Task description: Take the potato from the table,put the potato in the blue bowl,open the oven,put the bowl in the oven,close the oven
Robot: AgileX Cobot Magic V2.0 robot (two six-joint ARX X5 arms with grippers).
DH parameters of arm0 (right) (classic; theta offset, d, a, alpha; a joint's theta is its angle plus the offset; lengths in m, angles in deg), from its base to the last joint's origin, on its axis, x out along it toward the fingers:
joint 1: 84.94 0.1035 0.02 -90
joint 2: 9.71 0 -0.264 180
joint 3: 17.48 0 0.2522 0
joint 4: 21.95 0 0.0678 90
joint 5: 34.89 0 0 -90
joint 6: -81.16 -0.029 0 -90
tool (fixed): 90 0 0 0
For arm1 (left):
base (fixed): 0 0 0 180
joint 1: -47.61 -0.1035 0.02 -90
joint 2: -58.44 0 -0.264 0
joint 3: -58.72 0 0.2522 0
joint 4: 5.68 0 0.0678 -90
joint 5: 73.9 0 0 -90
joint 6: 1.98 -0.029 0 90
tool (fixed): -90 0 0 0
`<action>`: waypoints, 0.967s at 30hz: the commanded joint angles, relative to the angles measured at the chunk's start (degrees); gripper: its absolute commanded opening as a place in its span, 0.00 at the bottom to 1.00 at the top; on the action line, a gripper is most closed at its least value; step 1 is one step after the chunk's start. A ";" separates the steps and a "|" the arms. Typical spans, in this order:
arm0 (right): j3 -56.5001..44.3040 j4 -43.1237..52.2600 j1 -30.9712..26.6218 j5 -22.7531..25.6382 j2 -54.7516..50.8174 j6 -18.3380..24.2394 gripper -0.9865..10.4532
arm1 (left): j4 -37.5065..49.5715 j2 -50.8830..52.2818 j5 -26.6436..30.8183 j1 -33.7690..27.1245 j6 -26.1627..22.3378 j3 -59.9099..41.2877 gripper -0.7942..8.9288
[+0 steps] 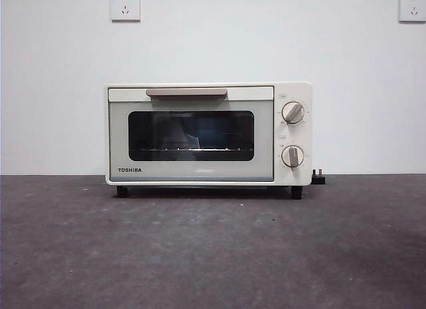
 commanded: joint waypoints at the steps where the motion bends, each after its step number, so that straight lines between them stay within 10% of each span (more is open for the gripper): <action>1: -0.37 -0.26 0.07 -0.35 -0.15 0.13 0.09 | 0.42 -0.02 0.11 0.07 0.39 -0.55 0.08; 29: -0.37 0.11 0.04 -0.13 -0.11 -1.20 0.09 | 0.44 -0.02 0.11 0.07 0.39 -0.55 0.08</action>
